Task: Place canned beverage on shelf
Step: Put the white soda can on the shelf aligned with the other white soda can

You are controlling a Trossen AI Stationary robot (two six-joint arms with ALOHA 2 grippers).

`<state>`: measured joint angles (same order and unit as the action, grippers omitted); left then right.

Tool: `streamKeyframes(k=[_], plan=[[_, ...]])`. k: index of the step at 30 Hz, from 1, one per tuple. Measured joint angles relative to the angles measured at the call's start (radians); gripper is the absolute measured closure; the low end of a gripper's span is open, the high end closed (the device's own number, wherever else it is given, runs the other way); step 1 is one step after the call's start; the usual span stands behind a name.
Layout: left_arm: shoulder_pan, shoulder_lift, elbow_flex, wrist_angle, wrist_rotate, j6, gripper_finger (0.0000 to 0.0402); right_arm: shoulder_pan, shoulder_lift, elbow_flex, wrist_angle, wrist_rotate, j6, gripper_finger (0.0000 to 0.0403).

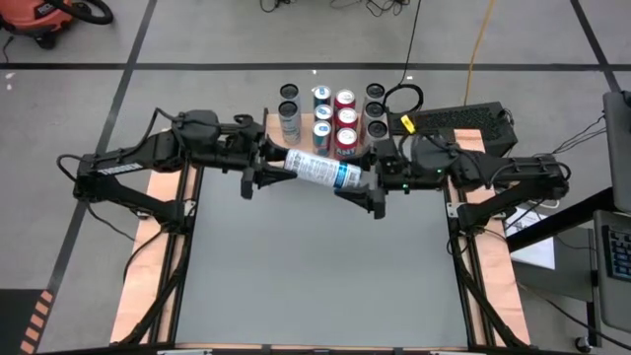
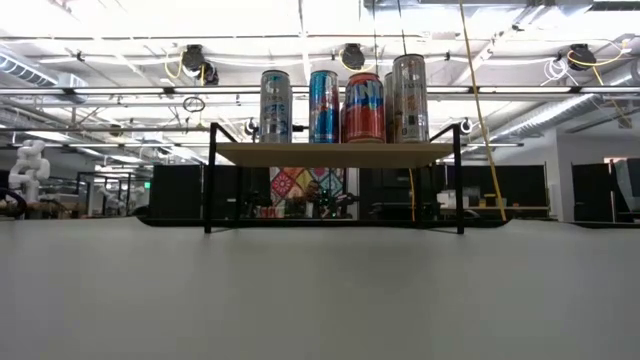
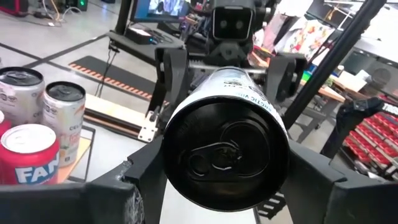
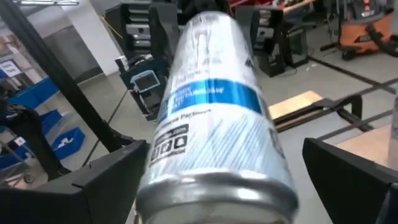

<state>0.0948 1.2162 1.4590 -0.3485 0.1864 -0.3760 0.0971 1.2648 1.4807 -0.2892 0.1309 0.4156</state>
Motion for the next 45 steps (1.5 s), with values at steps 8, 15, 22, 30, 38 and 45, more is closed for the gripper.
streamKeyframes(k=[8,15,22,30,38,45], plan=[[0.0,0.0,0.0,-0.006,0.001,-0.002,0.0164,0.0,0.043,0.0,0.001,-0.002,0.06,0.0035],[0.001,0.0,0.0,-0.074,0.001,-0.001,0.0164,0.0,0.043,-0.001,0.0,-0.001,0.069,0.0068],[0.001,-0.001,0.0,-0.077,0.002,0.02,0.0164,0.0,0.041,-0.001,0.0,-0.002,0.07,0.0095],[0.001,-0.001,0.0,-0.079,0.001,0.019,0.0164,0.0,0.041,-0.001,-0.002,-0.003,0.066,0.0125],[0.001,-0.001,0.0,-0.078,0.006,0.039,0.0164,0.0,0.041,-0.001,-0.01,-0.025,0.057,0.0181],[0.001,-0.001,0.0,-0.072,0.005,0.045,0.0132,-0.001,0.041,-0.001,-0.009,-0.054,0.053,0.0172]])
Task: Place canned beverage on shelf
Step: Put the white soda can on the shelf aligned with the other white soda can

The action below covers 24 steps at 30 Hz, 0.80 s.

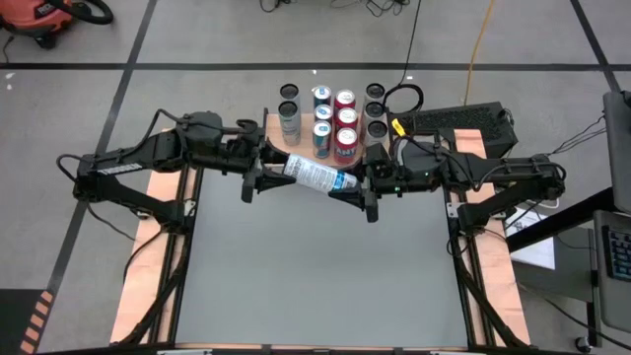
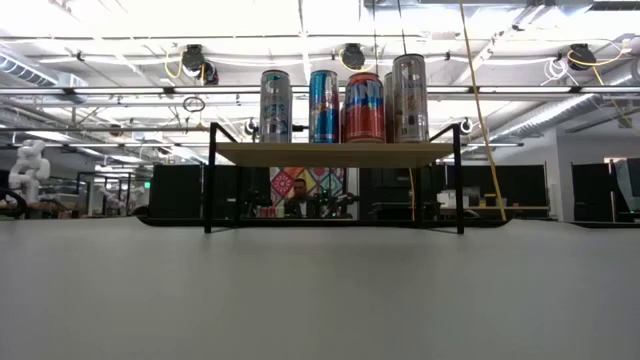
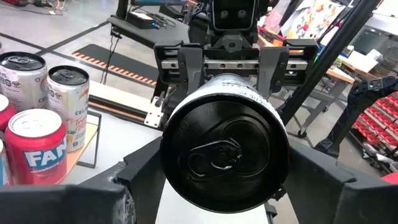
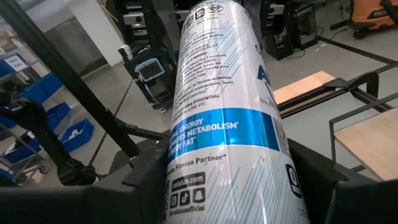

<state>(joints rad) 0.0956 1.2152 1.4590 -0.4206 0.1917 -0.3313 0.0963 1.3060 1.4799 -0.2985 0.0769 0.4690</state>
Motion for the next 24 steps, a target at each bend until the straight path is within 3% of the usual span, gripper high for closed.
streamKeyframes(k=[10,24], plan=[[-0.001,-0.001,0.001,0.003,-0.042,-0.049,0.0124,-0.015,0.0,0.0,0.002,-0.005,0.014,0.0184],[0.024,-0.048,0.003,0.074,-0.141,-0.055,0.0061,-0.052,-0.034,-0.002,0.029,-0.003,0.02,0.018]])
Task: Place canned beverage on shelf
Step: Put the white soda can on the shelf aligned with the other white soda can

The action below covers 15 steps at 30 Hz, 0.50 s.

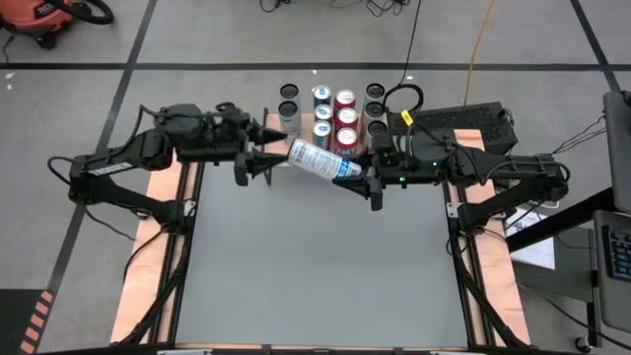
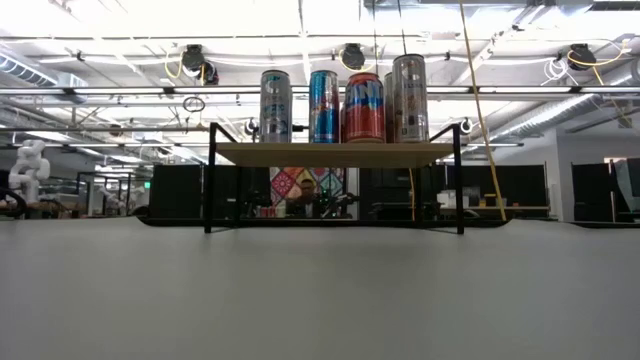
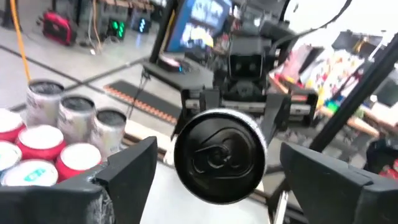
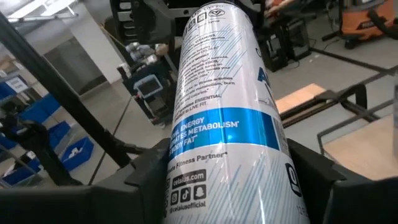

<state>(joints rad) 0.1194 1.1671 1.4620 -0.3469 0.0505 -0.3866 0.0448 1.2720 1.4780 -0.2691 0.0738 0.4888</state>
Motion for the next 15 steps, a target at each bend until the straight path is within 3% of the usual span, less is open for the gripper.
streamKeyframes(k=[5,11,15], plan=[[0.016,-0.012,0.0,0.068,-0.008,-0.052,0.0054,-0.019,-0.011,0.0,0.018,0.0,-0.025,0.0181],[0.033,-0.013,-0.001,0.104,-0.081,-0.259,0.0053,-0.019,-0.02,0.0,0.15,0.005,-0.288,0.0178],[0.032,-0.009,-0.002,0.113,-0.086,-0.314,0.0053,-0.023,-0.02,0.0,0.207,0.008,-0.371,0.0175]])
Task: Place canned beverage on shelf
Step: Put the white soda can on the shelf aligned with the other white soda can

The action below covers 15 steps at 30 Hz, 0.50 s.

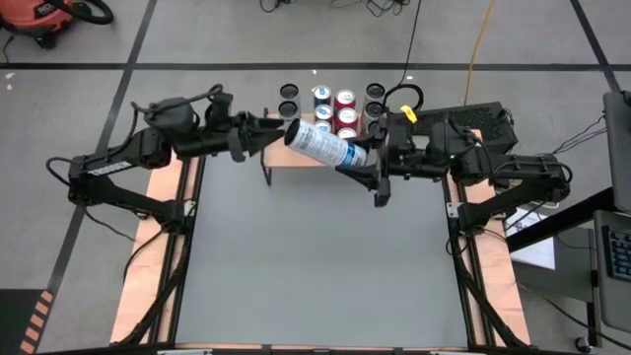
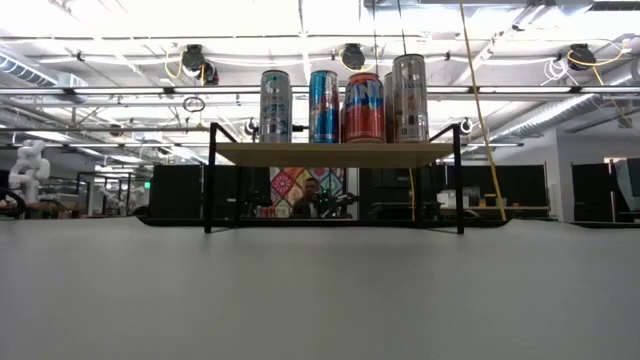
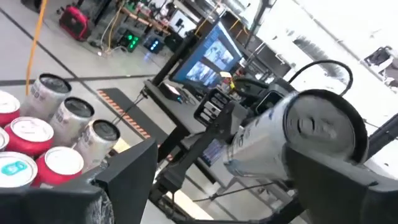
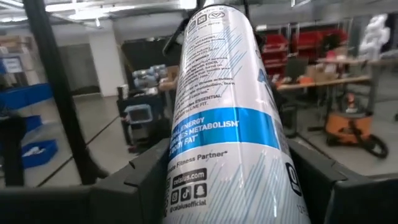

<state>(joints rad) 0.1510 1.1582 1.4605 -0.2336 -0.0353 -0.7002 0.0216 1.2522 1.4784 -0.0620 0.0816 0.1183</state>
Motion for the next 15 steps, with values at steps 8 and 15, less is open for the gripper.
streamKeyframes(k=[8,15], plan=[[-0.003,0.0,0.0,0.114,0.001,0.01,0.0053,-0.003,0.0,0.0,0.054,0.03,-0.012,0.0176],[-0.003,0.0,0.0,0.168,0.001,0.124,0.0053,-0.003,0.0,0.001,0.058,0.022,0.162,0.0177]])
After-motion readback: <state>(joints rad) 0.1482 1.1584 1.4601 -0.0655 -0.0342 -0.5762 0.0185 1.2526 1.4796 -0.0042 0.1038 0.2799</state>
